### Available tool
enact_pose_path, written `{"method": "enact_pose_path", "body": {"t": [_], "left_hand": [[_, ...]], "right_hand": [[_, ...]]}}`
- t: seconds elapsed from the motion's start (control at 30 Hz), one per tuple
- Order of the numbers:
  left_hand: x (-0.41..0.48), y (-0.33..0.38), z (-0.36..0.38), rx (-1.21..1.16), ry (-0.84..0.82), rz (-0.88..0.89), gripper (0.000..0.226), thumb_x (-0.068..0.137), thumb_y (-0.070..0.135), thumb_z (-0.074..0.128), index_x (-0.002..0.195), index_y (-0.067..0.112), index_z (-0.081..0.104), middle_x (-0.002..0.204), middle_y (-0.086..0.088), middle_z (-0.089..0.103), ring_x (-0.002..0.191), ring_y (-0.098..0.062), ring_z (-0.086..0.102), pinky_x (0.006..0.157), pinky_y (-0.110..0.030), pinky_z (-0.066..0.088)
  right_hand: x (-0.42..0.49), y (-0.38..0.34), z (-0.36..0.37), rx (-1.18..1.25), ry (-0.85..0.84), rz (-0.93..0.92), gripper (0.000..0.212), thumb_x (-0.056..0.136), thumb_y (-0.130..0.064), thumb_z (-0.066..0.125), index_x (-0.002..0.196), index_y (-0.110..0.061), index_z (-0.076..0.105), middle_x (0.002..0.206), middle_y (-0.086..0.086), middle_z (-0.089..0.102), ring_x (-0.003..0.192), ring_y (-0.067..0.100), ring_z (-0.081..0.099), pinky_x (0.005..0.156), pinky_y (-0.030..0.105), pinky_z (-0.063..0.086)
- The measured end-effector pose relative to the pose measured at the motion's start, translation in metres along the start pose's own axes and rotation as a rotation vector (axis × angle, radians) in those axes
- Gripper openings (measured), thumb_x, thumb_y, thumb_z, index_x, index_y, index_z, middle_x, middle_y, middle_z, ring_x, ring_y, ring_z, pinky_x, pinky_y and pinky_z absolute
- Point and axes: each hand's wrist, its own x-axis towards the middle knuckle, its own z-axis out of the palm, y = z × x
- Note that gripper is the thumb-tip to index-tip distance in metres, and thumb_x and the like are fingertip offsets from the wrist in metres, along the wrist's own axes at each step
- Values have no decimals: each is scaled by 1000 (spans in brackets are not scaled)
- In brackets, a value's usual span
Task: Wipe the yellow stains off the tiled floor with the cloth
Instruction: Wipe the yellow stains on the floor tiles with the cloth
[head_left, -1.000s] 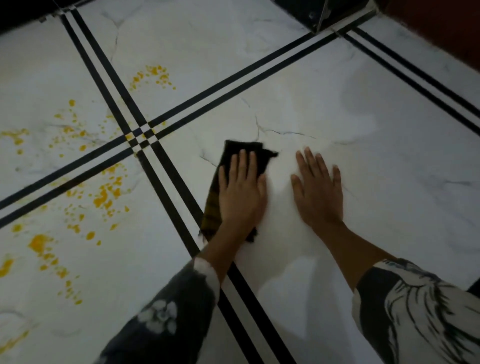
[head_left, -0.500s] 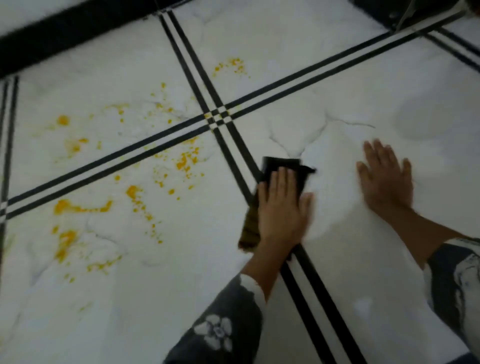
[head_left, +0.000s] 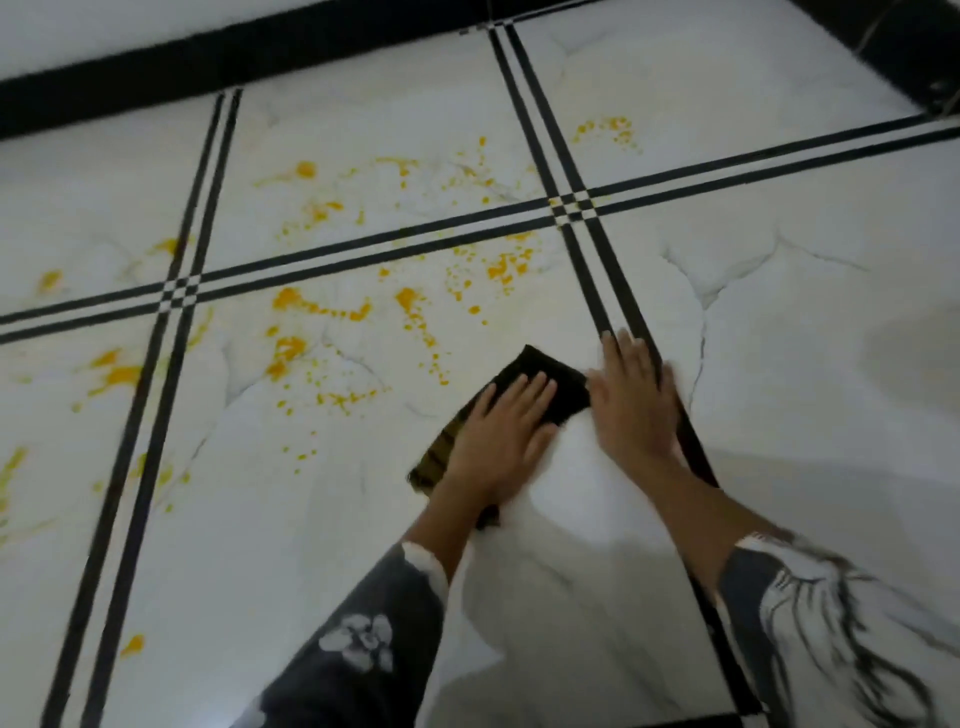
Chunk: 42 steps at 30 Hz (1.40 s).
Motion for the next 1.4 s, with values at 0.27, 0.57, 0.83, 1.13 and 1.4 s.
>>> {"method": "enact_pose_path", "body": {"t": [0.27, 0.57, 0.83, 1.13, 1.4], "left_hand": [[-82, -19, 13, -55, 149, -414, 69, 96, 52, 4, 145, 10, 29, 152, -5, 31, 140, -21, 31, 116, -39, 12], [-74, -30, 9, -85, 123, -581, 100, 70, 68, -30, 150, 18, 2, 159, 0, 4, 147, -16, 2, 117, -36, -3], [-74, -12, 5, -54, 4, -155, 85, 79, 68, -15, 150, 24, 0, 157, 9, -2, 146, -10, -4, 115, -31, -10], [13, -19, -7, -55, 25, -120, 61, 98, 50, 14, 151, 20, 0, 159, 3, -1, 146, -12, -4, 117, -36, -6], [64, -48, -13, -117, 51, -224, 79, 83, 61, -12, 150, 21, 0, 159, -10, -6, 146, -23, -6, 116, -41, -10]], "right_hand": [[-61, -40, 30, -34, -95, -79, 57, 92, -38, 23, 135, -10, 47, 141, 10, 48, 128, 28, 49, 104, 53, 34], [-88, -22, 23, -58, -161, -182, 87, 77, -61, -20, 149, -22, 8, 159, -3, 5, 147, 16, 6, 117, 38, -2], [-109, -11, 6, -89, -239, -89, 75, 95, -49, -7, 138, -15, 43, 143, 5, 46, 128, 25, 49, 102, 48, 37], [-53, -20, -4, -118, -219, -49, 54, 100, -42, 12, 150, -22, 9, 159, -2, 4, 146, 14, 4, 117, 42, 2], [22, -29, -20, -204, -404, 33, 62, 98, -44, 28, 150, -21, 2, 159, 2, -3, 146, 20, 6, 117, 47, 12]]}}
